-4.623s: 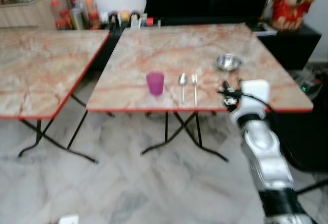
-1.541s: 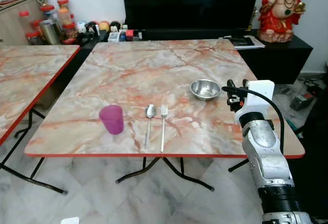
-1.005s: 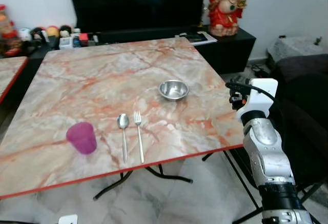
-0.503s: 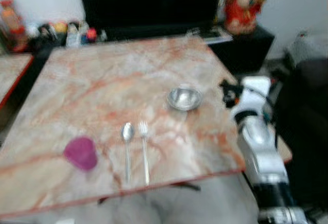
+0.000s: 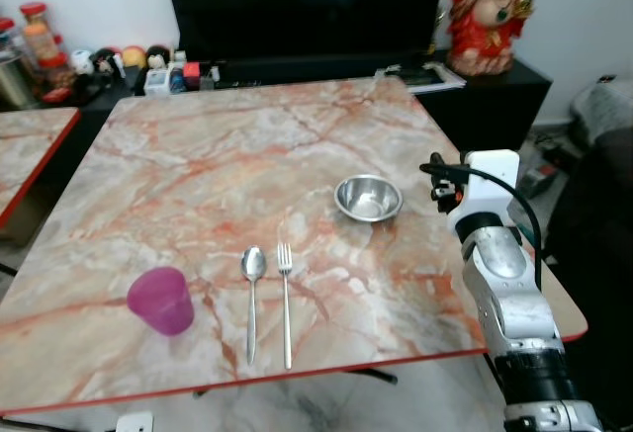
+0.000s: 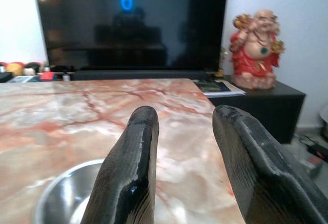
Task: Setting the table
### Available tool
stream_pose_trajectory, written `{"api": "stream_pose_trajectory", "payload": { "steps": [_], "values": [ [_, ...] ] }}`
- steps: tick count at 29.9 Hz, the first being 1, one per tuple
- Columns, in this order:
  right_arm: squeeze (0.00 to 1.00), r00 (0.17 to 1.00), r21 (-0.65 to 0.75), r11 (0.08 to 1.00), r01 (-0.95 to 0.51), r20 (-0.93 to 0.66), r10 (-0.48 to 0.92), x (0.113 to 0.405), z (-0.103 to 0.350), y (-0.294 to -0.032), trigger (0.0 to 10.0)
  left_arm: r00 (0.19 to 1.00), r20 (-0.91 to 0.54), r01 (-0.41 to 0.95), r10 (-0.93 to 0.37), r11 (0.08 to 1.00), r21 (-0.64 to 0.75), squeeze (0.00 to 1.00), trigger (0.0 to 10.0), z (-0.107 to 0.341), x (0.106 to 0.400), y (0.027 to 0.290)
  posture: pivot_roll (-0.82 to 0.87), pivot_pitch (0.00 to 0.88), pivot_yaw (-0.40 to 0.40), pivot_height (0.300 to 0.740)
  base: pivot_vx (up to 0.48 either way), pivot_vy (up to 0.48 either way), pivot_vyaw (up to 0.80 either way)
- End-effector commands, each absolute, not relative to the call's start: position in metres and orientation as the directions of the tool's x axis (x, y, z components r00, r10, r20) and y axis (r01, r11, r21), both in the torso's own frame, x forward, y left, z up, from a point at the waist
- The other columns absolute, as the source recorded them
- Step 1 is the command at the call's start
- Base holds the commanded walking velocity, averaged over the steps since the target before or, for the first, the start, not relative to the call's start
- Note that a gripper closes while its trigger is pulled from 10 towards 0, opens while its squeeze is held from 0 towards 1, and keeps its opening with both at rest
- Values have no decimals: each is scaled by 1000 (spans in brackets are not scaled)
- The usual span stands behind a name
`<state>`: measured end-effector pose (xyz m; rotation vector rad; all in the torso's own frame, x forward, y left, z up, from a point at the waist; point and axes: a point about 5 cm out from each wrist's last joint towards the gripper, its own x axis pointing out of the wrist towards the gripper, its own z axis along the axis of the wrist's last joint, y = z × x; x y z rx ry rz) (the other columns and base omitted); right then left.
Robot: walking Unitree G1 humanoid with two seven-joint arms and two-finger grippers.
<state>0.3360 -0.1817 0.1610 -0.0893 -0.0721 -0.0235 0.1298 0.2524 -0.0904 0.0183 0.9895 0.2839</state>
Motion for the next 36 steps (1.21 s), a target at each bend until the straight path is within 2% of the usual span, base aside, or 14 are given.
{"api": "stream_pose_trajectory", "payload": {
  "steps": [1, 6, 8, 36],
  "values": [
    [0, 997, -85, 996, 21, 82, -14, 338, 166, -180, 10000, 501, -829, -235, 251, 961, 148, 0, 10000, -91, 127, 256, 2, 0, 7, 732, 0, 0, 0],
    [0, 997, -100, 994, 33, 76, -26, 338, 165, -181, 10000, 500, -829, -232, 252, 961, 152, 0, 10000, -91, 127, 256, 3, 0, 6, 732, 0, 0, 668],
    [0, 997, -53, 998, 42, 68, -38, 338, 163, -182, 10000, 500, -829, -231, 251, 961, 152, 0, 10000, -91, 127, 256, 3, 0, 6, 732, 244, 0, 0],
    [0, 997, -89, 995, 36, 65, -30, 340, 165, -183, 10000, 498, -829, -231, 254, 961, 155, 0, 10000, -91, 127, 256, 3, 0, 5, 732, 300, 0, 0]
  ]
}}
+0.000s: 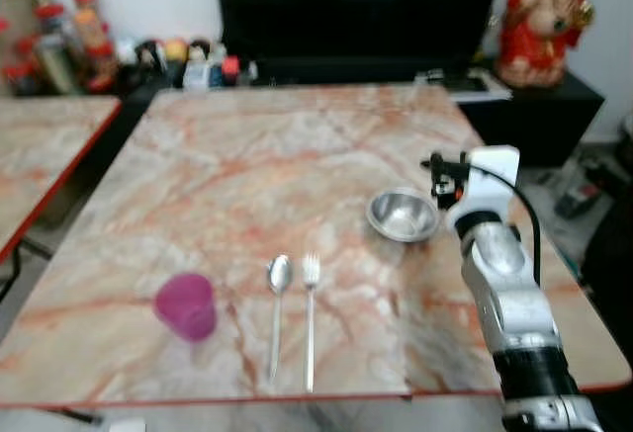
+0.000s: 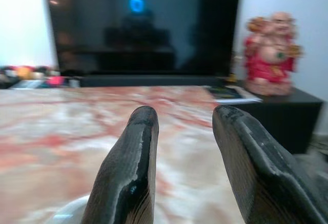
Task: Setting the table
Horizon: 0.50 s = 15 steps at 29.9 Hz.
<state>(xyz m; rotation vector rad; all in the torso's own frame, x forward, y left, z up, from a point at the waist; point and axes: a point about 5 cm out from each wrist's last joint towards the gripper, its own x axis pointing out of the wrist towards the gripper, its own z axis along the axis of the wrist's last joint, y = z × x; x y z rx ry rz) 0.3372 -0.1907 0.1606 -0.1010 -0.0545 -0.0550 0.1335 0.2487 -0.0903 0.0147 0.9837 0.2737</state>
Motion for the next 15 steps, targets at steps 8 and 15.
{"api": "stream_pose_trajectory", "payload": {
  "steps": [8, 15],
  "values": [
    [0, 998, -92, 995, 37, 63, -31, 340, 165, -183, 10000, 498, -829, -236, 255, 960, 153, 0, 10000, -91, 127, 257, 4, 0, 6, 732, 244, 0, 0],
    [0, 998, -108, 993, 35, 55, -29, 340, 164, -185, 10000, 500, -829, -236, 249, 961, 147, 0, 10000, -90, 127, 256, 3, 0, 6, 732, 0, 0, 177]
  ]
}}
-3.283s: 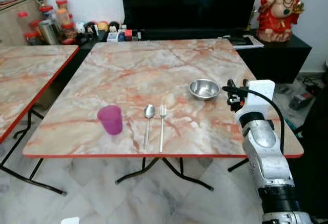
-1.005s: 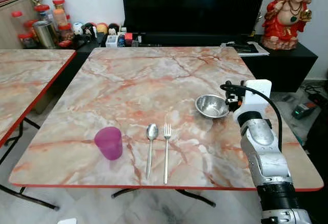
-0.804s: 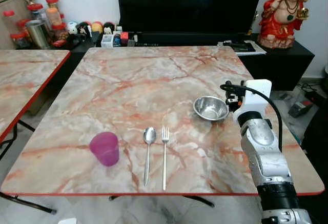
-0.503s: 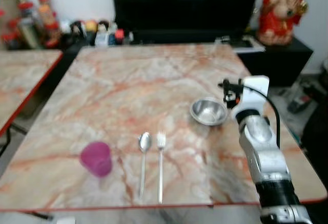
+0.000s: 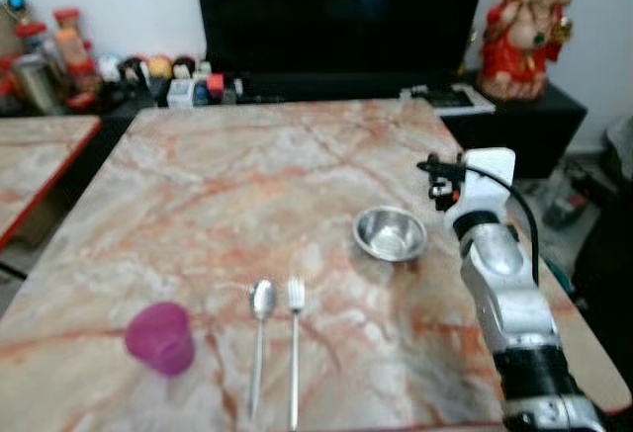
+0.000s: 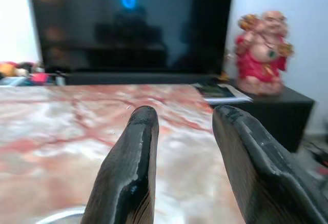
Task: Setting the table
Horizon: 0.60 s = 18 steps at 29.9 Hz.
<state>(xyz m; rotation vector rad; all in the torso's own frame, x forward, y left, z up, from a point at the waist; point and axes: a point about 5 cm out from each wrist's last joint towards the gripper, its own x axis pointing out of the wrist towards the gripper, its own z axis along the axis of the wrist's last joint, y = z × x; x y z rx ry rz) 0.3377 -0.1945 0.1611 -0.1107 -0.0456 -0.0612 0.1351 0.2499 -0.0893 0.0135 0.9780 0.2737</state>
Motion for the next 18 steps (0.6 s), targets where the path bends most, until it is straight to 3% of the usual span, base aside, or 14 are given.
{"api": "stream_pose_trajectory", "payload": {
  "steps": [1, 12, 18],
  "values": [
    [0, 998, -101, 994, 44, 49, -39, 341, 164, -187, 10000, 500, -829, -236, 249, 961, 146, 0, 10000, -91, 127, 256, 3, 0, 5, 732, 0, 0, 0],
    [0, 971, 66, 984, 166, -187, -151, 372, 180, -223, 10000, 495, -837, -221, 235, 965, 141, 0, 10000, -91, 128, 256, -29, 0, 13, 732, 0, 0, 0],
    [0, 953, 159, 979, 131, -293, -80, 390, 187, -219, 10000, 493, -839, -218, 232, 966, 139, 0, 10000, -91, 128, 257, -29, 0, 5, 732, 0, 0, 0]
  ]
}}
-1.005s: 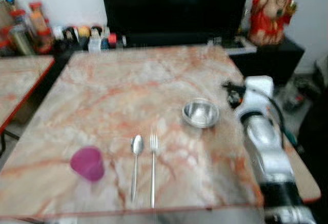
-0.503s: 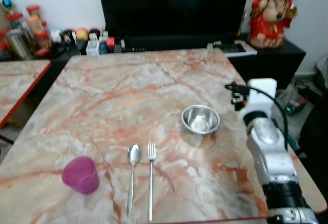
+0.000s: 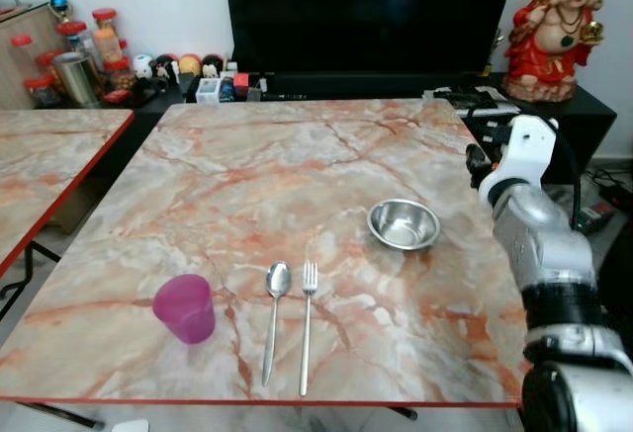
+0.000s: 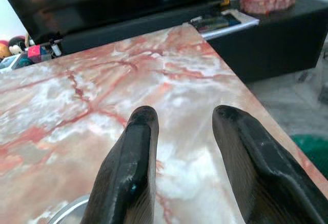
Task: Setting the table
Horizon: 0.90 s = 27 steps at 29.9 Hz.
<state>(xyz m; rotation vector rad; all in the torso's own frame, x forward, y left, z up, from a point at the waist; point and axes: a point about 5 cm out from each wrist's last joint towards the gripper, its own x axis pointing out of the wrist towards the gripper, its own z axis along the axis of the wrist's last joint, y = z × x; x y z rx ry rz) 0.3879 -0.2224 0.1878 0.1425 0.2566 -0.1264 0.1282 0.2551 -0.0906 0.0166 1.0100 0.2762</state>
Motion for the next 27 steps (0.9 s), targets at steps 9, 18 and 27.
{"api": "stream_pose_trajectory", "payload": {
  "steps": [9, 18, 27],
  "values": [
    [0, 923, 276, 957, 93, -385, 22, 400, 181, -203, 10000, 483, -847, -216, 223, 967, 132, 0, 10000, -92, 126, 256, -24, 0, -3, 732, 0, 0, 0],
    [0, 892, 347, 933, 93, -445, 76, 396, 164, -197, 10000, 482, -848, -212, 218, 969, 128, 0, 10000, -92, 125, 255, -21, 0, -2, 732, 0, 0, 0],
    [988, 880, 372, 920, 120, -469, 75, 392, 155, -204, 10000, 479, -853, -203, 207, 972, 122, 0, 10000, -92, 125, 255, -21, 0, -1, 732, 0, 0, 0]
  ]
}}
